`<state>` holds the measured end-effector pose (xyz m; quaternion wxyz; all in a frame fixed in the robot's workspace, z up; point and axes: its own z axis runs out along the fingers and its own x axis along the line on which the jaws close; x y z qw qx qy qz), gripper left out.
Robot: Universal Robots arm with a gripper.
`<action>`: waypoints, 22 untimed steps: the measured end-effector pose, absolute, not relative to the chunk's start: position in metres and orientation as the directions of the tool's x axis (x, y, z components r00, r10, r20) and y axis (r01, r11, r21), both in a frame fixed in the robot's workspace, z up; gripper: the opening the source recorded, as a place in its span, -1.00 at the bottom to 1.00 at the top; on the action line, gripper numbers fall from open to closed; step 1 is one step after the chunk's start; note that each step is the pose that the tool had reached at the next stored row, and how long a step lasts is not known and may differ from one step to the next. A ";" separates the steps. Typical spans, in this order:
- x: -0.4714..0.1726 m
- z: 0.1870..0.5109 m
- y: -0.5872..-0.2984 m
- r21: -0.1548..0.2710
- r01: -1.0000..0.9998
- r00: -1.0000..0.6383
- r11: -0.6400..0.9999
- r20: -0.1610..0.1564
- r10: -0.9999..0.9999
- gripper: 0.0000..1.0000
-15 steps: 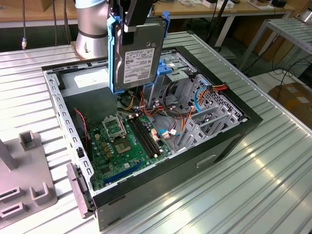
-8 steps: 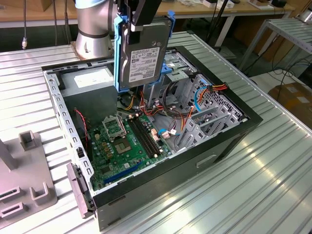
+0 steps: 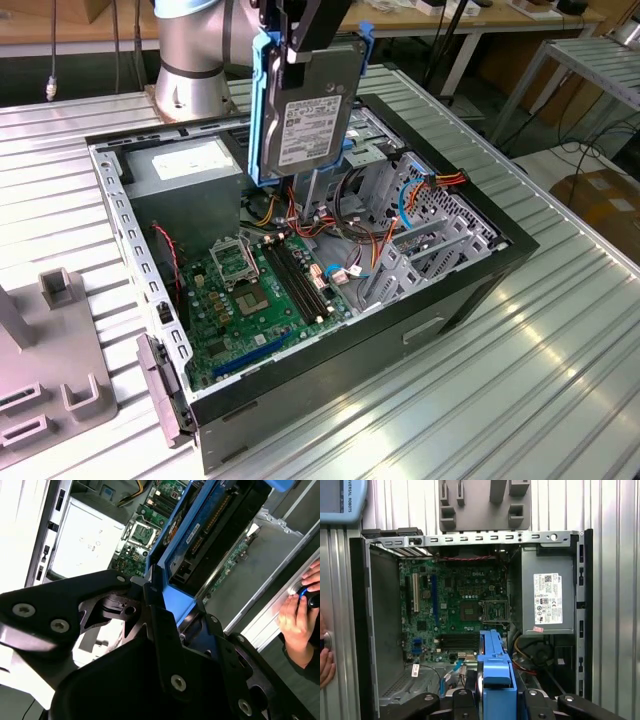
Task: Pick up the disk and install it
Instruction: 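Insert the disk into the insertion slot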
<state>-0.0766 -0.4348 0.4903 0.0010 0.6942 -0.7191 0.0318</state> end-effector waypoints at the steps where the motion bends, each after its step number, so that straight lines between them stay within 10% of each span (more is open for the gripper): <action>1: -0.076 0.490 -0.437 -0.044 -0.998 -0.036 0.034 0.046 -0.998 -0.26; 22: -0.066 0.490 -0.505 -0.017 -0.999 -0.035 0.034 0.047 -0.998 -0.26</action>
